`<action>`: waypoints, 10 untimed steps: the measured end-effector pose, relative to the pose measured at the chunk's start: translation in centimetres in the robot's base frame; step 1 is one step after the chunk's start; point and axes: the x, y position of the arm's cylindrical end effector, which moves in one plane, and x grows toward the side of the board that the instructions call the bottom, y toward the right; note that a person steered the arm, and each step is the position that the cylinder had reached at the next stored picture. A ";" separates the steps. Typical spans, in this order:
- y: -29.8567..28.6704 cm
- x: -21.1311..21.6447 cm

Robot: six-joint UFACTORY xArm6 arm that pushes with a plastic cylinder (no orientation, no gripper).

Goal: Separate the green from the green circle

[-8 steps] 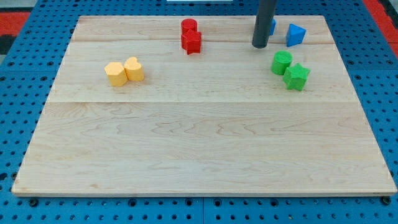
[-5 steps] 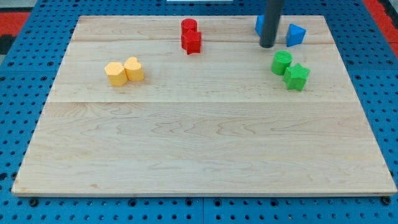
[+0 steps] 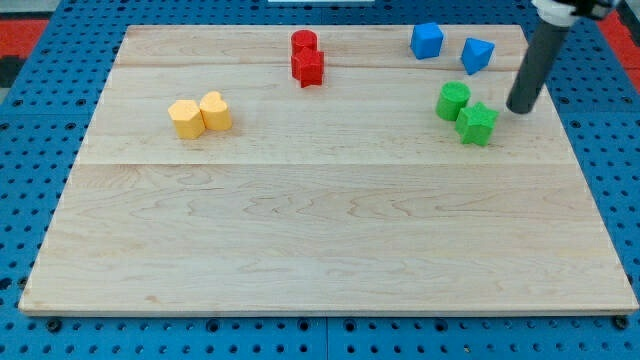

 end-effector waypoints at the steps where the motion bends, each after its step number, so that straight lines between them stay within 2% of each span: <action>1: -1.6 2.8; 2: -10.7 0.1; 3: -17.3 -3.1; 5: -12.9 -3.3; 7: -10.4 -6.3; 10: -20.9 -6.9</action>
